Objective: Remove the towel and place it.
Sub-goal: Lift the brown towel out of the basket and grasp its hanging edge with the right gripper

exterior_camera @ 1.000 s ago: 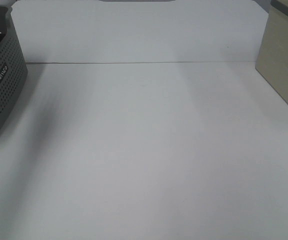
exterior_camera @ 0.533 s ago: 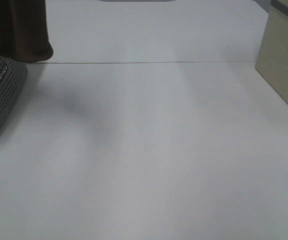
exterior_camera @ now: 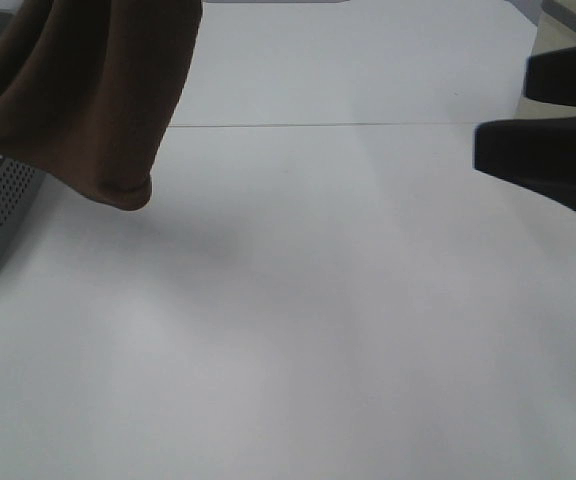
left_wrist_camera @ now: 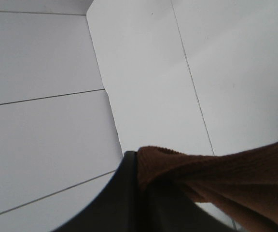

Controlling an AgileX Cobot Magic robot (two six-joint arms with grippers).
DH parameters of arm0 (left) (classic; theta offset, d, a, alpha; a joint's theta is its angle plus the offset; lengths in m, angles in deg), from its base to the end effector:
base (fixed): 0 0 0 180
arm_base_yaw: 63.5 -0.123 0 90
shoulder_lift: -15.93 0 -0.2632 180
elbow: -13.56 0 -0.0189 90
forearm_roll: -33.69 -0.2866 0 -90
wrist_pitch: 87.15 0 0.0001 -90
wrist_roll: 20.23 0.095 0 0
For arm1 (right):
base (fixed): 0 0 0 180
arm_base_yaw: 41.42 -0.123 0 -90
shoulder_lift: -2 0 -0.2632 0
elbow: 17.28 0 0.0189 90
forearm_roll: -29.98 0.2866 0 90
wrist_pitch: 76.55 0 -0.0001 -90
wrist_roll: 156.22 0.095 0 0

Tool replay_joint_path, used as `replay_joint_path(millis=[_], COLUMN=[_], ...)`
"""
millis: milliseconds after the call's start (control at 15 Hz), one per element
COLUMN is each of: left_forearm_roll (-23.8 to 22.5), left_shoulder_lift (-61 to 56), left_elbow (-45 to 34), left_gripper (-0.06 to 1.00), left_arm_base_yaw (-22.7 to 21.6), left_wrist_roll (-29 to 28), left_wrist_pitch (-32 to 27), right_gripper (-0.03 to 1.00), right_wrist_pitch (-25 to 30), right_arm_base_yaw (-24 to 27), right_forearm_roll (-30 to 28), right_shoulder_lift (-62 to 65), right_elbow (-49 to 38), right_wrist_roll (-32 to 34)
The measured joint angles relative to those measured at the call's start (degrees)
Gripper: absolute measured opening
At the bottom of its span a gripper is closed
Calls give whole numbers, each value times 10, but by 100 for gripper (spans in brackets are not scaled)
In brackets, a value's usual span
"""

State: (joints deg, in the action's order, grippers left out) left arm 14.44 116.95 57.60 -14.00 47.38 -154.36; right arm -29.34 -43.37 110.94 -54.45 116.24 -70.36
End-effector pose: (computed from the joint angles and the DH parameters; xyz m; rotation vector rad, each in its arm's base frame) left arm 0.2533 -0.2521 0.5040 1.8357 1.1661 0.5917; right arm 0.1960 0.0756 0.2715 -0.8139 1.6975 0.6080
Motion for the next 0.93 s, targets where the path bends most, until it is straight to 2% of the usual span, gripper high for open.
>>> replay_joint_path(millis=[133, 200, 267, 400, 467, 600, 800, 933], left_forearm_roll=[2, 7, 17, 29, 44, 49, 50, 48], left_shoulder_lift=[2, 2, 2, 3, 8, 12, 19, 19], left_elbow=[0, 0, 0, 0, 0, 0, 0, 0], left_gripper=[0, 0, 0, 0, 0, 0, 0, 0], left_arm_base_yaw=[26, 30, 30, 30, 31, 32, 32, 32], left_wrist_roll=[5, 7, 8, 10, 10, 12, 12, 12], left_wrist_pitch=[43, 74, 98, 109, 113, 114, 116, 116], right_gripper=[75, 75, 75, 75, 75, 75, 75, 75], right_wrist_pitch=[71, 108, 139, 182, 212, 217, 218, 222], right_arm_base_yaw=[0, 0, 0, 0, 0, -7, -77, -105], right_forearm_roll=[122, 160, 172, 176, 177, 186, 185, 176], right_shoulder_lift=[-112, -171, -227, -292, -363, -400, -413, -413], right_elbow=[0, 1, 10, 34, 88, 136, 189, 195], right_wrist_roll=[-136, -190, -223, -245, -255, -250, -237, -217])
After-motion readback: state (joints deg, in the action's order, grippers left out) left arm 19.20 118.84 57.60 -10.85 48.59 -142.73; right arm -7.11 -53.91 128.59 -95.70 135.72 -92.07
